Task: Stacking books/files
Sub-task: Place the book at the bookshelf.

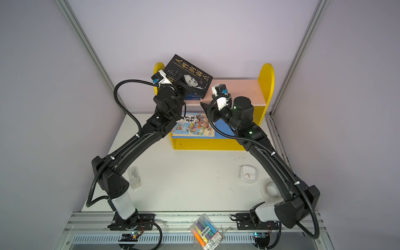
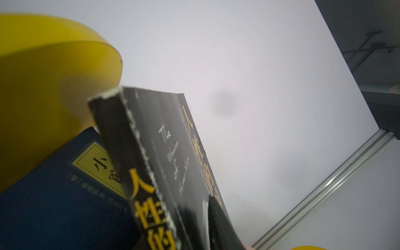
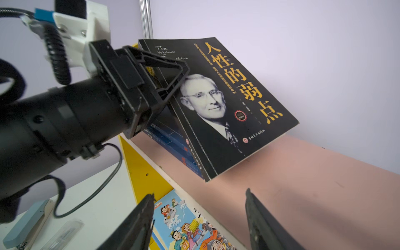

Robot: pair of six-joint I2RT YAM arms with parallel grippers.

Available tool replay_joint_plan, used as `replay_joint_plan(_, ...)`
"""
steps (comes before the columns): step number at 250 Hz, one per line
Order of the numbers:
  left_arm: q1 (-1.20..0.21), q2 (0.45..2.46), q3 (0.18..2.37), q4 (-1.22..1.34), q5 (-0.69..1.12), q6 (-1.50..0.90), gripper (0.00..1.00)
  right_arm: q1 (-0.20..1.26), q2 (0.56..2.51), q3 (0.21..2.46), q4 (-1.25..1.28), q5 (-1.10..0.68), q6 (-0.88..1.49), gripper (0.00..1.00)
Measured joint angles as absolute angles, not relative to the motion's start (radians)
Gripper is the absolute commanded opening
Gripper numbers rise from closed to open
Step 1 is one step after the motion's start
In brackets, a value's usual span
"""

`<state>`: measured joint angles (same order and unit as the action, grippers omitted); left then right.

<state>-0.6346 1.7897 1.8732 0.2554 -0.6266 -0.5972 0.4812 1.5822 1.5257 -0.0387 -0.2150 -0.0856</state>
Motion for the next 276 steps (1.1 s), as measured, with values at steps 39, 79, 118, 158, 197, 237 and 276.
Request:
replay_joint_plan(39,-0.633,1.775,1.856,0.250,-0.627,-0.583,0.42,0.474,1.646,1.588,-0.050,-0.207,-0.094,0.69)
replay_joint_plan(79,-0.631,1.746,1.808,0.250,-0.625,-0.575,0.50,0.452,1.691,1.633,-0.070,-0.197,-0.072,0.68)
replay_joint_plan(118,-0.630,1.732,1.794,0.250,-0.618,-0.565,0.61,0.429,1.714,1.651,-0.079,-0.197,-0.036,0.68)
replay_joint_plan(158,-0.629,1.713,1.765,0.250,-0.610,-0.561,0.62,0.419,1.735,1.673,-0.079,-0.215,-0.014,0.68)
replay_joint_plan(197,-0.630,1.678,1.706,0.259,-0.602,-0.561,0.65,0.417,1.749,1.689,-0.083,-0.236,-0.004,0.68)
replay_joint_plan(237,-0.630,1.639,1.653,0.270,-0.595,-0.561,0.68,0.411,1.748,1.689,-0.082,-0.258,0.006,0.68)
replay_joint_plan(276,-0.630,1.594,1.616,0.266,-0.556,-0.553,0.73,0.398,1.728,1.680,-0.094,-0.292,0.045,0.68)
